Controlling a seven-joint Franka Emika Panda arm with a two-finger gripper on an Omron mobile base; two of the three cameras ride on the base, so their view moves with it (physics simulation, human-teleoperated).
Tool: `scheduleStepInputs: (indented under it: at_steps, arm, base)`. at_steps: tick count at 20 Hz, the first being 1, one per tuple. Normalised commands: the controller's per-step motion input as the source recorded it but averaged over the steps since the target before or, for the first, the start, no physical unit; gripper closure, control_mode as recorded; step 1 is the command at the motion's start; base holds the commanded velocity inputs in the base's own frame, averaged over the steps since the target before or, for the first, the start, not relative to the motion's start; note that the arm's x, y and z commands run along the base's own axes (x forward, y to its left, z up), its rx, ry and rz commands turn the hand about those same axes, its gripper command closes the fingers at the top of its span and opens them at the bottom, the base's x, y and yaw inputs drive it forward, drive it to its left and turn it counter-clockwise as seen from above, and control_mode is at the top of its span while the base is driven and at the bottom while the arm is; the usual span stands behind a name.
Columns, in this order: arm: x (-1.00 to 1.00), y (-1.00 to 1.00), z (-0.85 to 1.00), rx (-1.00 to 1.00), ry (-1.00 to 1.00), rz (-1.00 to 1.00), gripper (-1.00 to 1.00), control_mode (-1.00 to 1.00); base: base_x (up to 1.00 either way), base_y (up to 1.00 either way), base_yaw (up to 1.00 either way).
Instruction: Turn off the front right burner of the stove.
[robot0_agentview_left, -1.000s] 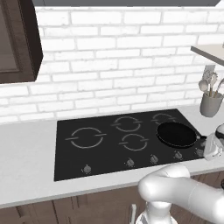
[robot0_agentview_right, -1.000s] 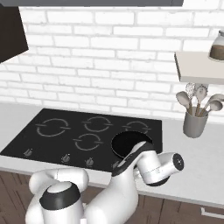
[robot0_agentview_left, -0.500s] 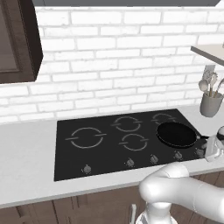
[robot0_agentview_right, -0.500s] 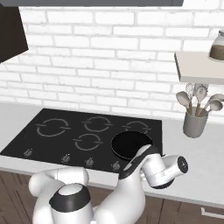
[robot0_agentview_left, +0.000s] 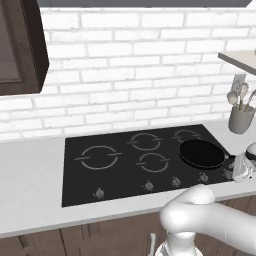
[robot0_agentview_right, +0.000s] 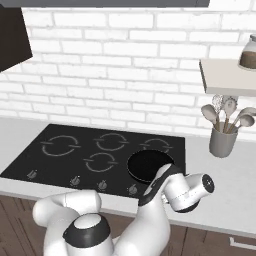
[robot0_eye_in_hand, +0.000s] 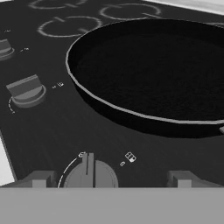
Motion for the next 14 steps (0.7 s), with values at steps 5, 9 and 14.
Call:
scheduleStepInputs:
  at_steps: [5,9,14]
  arm:
    - [0.00,0.00,0.00,0.00,0.01,0.00,-1.00,-1.00]
    - [0.00,0.00,0.00,0.00,0.00,0.00,1.00,-1.00]
    - [0.00,0.00,0.00,0.00,0.00,0.00,1.00,-1.00]
  base:
    - [0.00,0.00,0.00]
    - [0.00,0.00,0.00]
    - [0.00,0.00,0.00]
